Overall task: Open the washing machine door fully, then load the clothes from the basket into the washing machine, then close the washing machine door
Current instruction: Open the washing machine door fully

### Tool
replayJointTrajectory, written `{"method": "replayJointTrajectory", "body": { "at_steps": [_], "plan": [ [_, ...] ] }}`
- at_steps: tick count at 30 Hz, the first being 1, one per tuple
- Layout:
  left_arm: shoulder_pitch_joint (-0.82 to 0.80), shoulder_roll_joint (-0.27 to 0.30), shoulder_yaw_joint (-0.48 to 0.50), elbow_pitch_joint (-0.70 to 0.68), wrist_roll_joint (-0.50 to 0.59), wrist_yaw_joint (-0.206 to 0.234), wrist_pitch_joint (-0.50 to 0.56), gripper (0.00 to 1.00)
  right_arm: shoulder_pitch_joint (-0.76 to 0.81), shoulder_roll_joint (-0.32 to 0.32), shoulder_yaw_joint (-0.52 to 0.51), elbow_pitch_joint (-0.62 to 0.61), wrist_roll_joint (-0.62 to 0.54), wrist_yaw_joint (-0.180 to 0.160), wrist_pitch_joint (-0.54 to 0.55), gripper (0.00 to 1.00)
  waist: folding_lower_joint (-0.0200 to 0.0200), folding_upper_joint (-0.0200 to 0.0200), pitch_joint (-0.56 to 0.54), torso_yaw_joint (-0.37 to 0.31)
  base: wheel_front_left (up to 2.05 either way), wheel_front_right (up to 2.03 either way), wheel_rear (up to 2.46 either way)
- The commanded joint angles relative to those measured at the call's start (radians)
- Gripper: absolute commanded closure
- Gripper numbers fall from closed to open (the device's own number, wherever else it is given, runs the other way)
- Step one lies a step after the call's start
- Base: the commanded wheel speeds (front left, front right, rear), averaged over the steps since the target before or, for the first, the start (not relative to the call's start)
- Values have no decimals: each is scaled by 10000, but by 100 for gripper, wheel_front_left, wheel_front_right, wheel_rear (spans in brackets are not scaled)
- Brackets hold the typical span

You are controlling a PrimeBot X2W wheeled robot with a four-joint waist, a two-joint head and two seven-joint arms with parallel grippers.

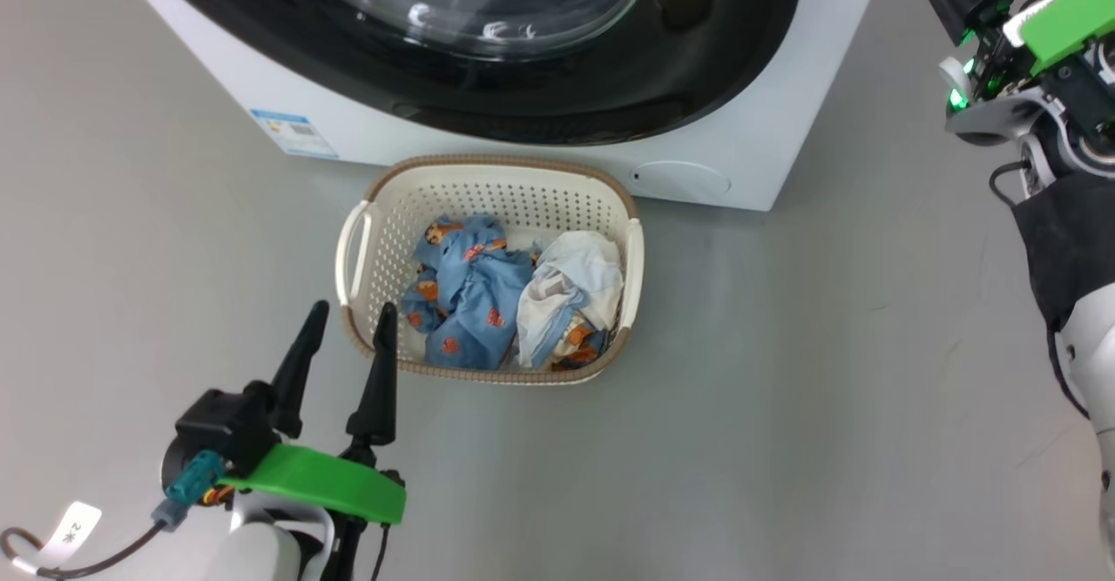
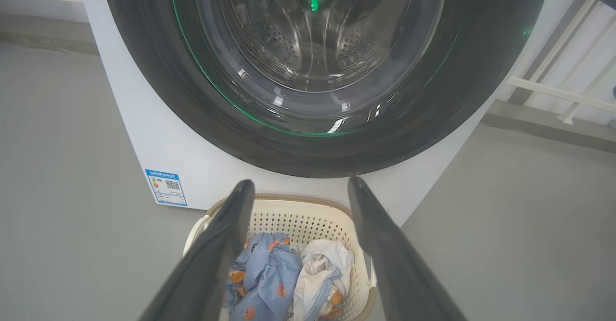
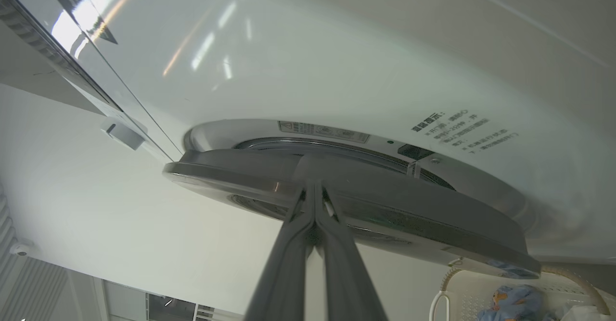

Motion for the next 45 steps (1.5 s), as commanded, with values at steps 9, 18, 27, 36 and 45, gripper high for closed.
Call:
{"method": "replayJointTrajectory", "body": {
  "at_steps": [9, 18, 27, 36, 45],
  "plan": [
    [-514, 63, 42, -327, -200, -27, -65, 0, -936, -99, 269, 351, -186, 29, 664, 100, 0, 0, 498, 469, 0, 0, 0],
    [-703, 9, -100, -422, -293, -27, -65, 0, -1534, -177, 277, 747, -344, 29, 758, 100, 0, 0, 871, 750, 0, 0, 0],
    [-824, -14, -182, -487, -396, -27, -65, 0, -1988, -174, 404, 1087, -592, 29, 706, 100, 0, 0, 1098, 908, 0, 0, 0],
    [-892, -17, -309, -552, -593, -27, -65, 0, -2335, -72, 609, 1336, -810, 29, 609, 100, 0, 0, 1203, 977, 0, 0, 0],
    [-879, -17, -321, -575, -645, -27, -65, 0, -2055, -13, 812, 1144, -679, 29, 1057, 100, 0, 0, 1086, 967, 0, 0, 0]
  ]
}}
